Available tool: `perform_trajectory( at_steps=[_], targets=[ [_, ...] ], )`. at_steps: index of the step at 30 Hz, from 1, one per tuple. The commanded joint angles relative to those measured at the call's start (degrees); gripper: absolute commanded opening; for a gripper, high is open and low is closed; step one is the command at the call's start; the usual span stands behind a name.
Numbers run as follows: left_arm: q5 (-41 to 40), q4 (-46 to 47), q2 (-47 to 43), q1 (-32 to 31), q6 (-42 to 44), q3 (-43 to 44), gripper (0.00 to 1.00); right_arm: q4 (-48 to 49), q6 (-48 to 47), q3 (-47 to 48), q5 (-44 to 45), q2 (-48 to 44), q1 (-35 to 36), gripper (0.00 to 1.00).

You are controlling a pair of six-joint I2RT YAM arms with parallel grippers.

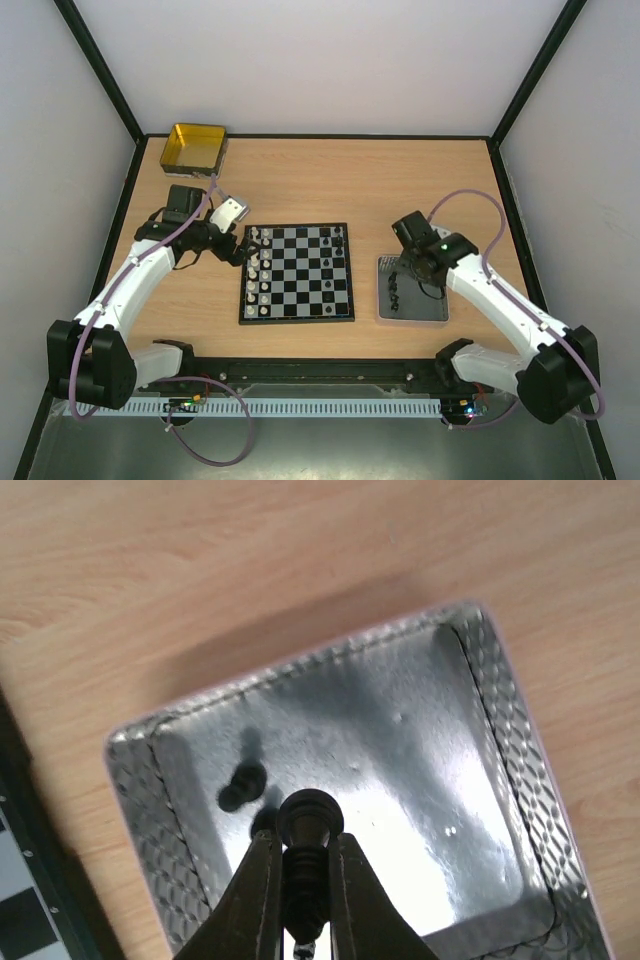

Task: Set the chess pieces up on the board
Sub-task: Pick up the chess piece from the storage box, then place the chess piece on the chessboard.

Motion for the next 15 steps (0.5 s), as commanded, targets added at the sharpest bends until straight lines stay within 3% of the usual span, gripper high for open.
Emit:
perform_trajectory(
  at_steps=[1,9,15],
  targets=[
    [-0.2,0.0,-0.6,-0.3,0.0,0.2,0.99,-4.8,-4.9,8.1,4.7,4.7,-0.2,0.02],
    [-0.4,0.8,-2.0,-0.3,-0.2,-0.6,0.99,-1.4,-10.9,20.1,-4.9,17.7,1.0,0.02],
    [-0.7,0.8,-2.0,-0.3,-0.1,-0.6,0.99,1.2,-11.2,24.9,-6.9,26.5,5.9,0.02]
  ],
)
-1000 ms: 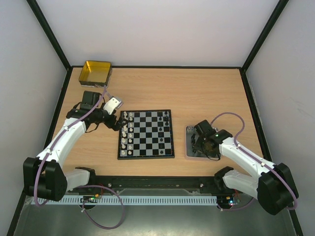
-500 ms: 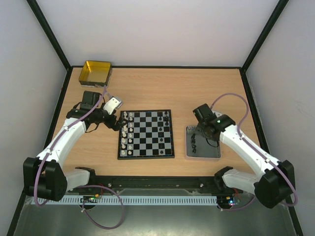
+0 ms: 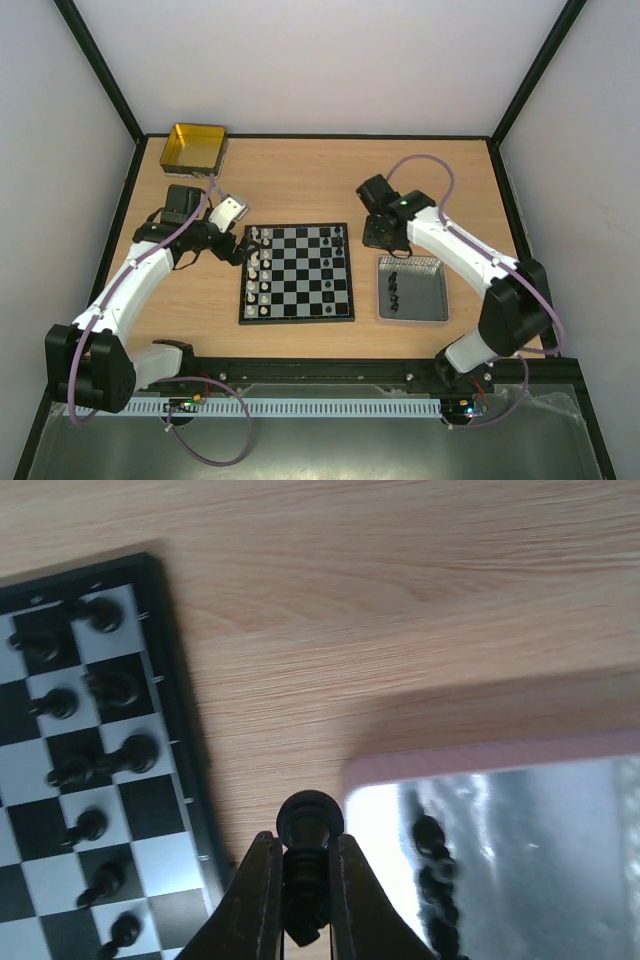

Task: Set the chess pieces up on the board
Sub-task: Place the chess piece on the chessboard.

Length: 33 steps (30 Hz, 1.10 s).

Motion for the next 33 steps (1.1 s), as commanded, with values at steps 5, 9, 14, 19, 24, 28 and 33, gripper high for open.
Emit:
perform_trajectory(
  at_steps=[5,9,14,19,24,28,33],
  targets=[
    [-0.5,0.8,-1.2,-0.3,-0.3,-0.9,0.99,5.2,-0.1,2.9,-4.4,9.2,6.3,0.02],
    [-0.6,0.9,-0.8,-0.3,-0.3,-0.9,0.99,6.7,0.3,3.4,-5.1,11.7,8.1,0.02],
    [-0.6,1.0,-0.4,-0.3,-0.1,-1.0,0.99,8.3,0.5,4.1,-6.0,14.0,8.7,0.02],
    [-0.6,1.1,-0.7,-0.3,0.1,-1.3,0.99,8.9,0.5,4.9,-6.7,15.9,8.8,0.03],
    [-0.5,1.2,-0.6,-0.3,0.2,-1.5,0.99,9.5,0.8,4.9,-7.3,17.1,9.5,0.03],
    [-0.4,1.1,-0.7,-0.3,0.2,-1.6,0.99,9.9,1.1,4.7,-7.5,17.6,9.9,0.03],
    [0.3,1.0,-1.0,-0.3,0.4,-1.6,0.99,10.5,1.3,4.4,-8.0,18.1,10.3,0.05]
  ],
)
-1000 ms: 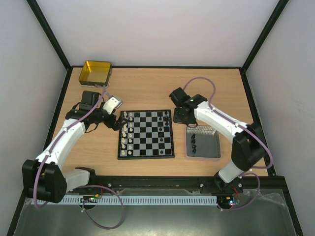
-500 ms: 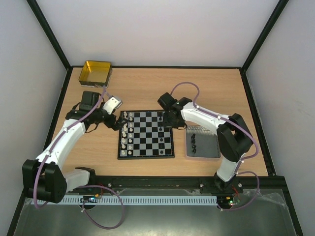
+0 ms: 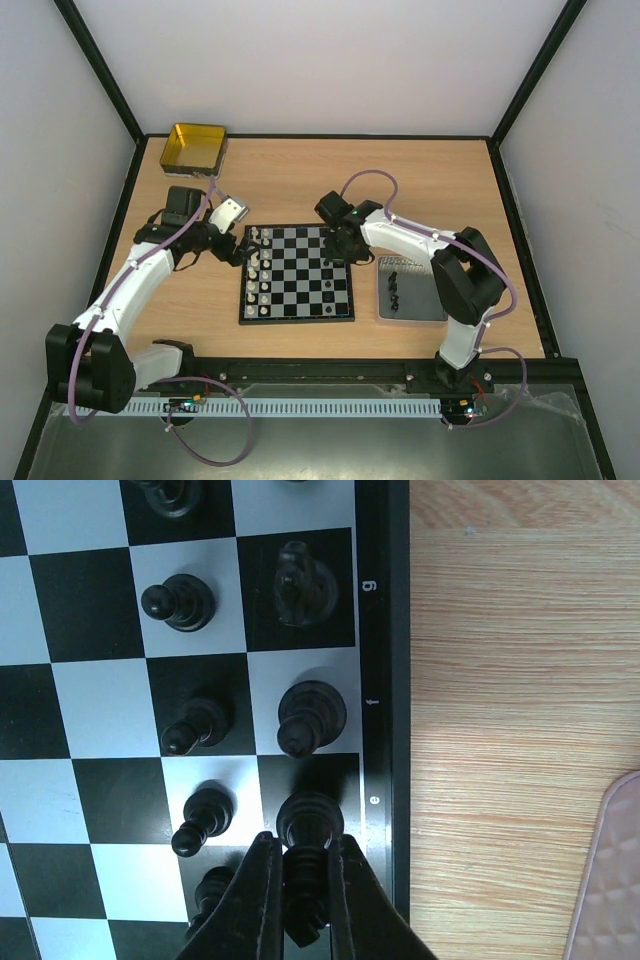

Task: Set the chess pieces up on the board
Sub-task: Place the chess piece on the chessboard.

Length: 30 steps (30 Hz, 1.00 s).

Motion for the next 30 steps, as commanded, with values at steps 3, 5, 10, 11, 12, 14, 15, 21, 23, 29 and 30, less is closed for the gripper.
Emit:
perform_trajectory(
  at_steps=[3,5,10,11,12,14,15,21,23,29,30],
  targets=[
    [1.0,-0.2,-1.1,-0.3,0.5,-0.5,0.99,0.7,0.7,0.7,0.0,1.0,0.8,0.05],
    [1.1,-0.3,-1.2,-0.3,0.5,-0.5,0.99,0.7,0.8,0.7,0.1,1.2,0.8,0.07],
    [1.2,-0.3,-1.3,-0.3,0.7,-0.7,0.99,0.5,0.9,0.7,0.4,1.2,0.8,0.14],
    [1.2,-0.2,-1.4,-0.3,0.7,-0.7,0.99,0.5,0.9,0.8,0.5,1.2,0.8,0.15],
    [1.1,-0.2,-1.3,-0.3,0.7,-0.8,0.99,0.5,0.9,0.8,0.5,1.3,0.8,0.16],
    [1.1,-0.2,-1.3,-0.3,0.7,-0.8,0.99,0.6,0.9,0.9,0.4,1.3,0.8,0.17],
    [1.1,-0.2,-1.3,-0.3,0.8,-0.8,0.99,0.6,0.9,0.8,0.4,1.3,0.8,0.17],
    [1.1,-0.3,-1.4,-0.3,0.7,-0.8,0.99,1.4,1.1,0.4,-0.1,1.2,0.8,0.18],
    [1.1,-0.3,-1.4,-0.2,0.7,-0.8,0.99,1.5,1.1,0.5,-0.1,1.1,0.8,0.22],
    [0.9,0.0,-1.0,-0.3,0.6,-0.9,0.99,0.3,1.8,1.4,1.8,-0.5,0.8,0.42],
    [0.8,0.0,-0.9,-0.3,0.6,-0.9,0.99,0.0,1.9,1.7,2.3,-1.1,0.8,0.42]
  ],
)
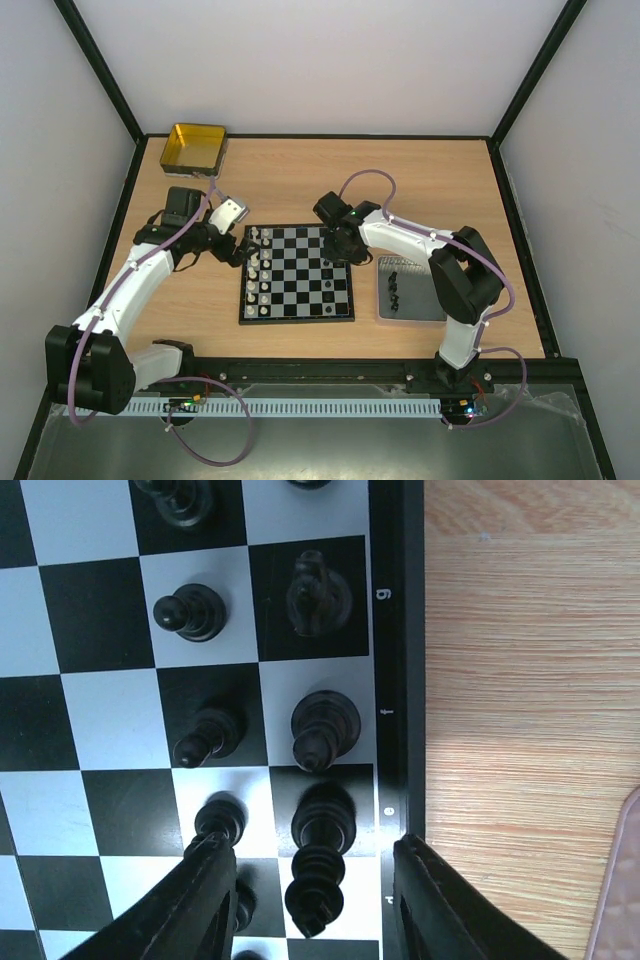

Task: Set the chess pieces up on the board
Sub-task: Place the chess piece on the chessboard, then pick up the chess piece from the storage box.

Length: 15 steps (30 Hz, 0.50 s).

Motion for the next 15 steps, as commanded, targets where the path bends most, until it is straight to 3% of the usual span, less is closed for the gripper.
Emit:
perform_trajectory(
  at_steps=[1,7,15],
  targets=[
    [0.8,0.0,-0.5,-0.3,0.3,-0.6,0.99,-1.7,0.7,1.9,2.9,-2.6,0.4,0.42],
    [0.4,-0.1,-0.5,-0.3,-0.3,-0.3,0.99,-5.9,1.7,0.7,8.6,-11.2,-0.8,0.41],
    [-0.6,0.2,0.1,-0.3,-0.9,0.1,0.99,-7.9,0.6,-12.7,9.1,-25.4,-9.8,0.38]
  ],
)
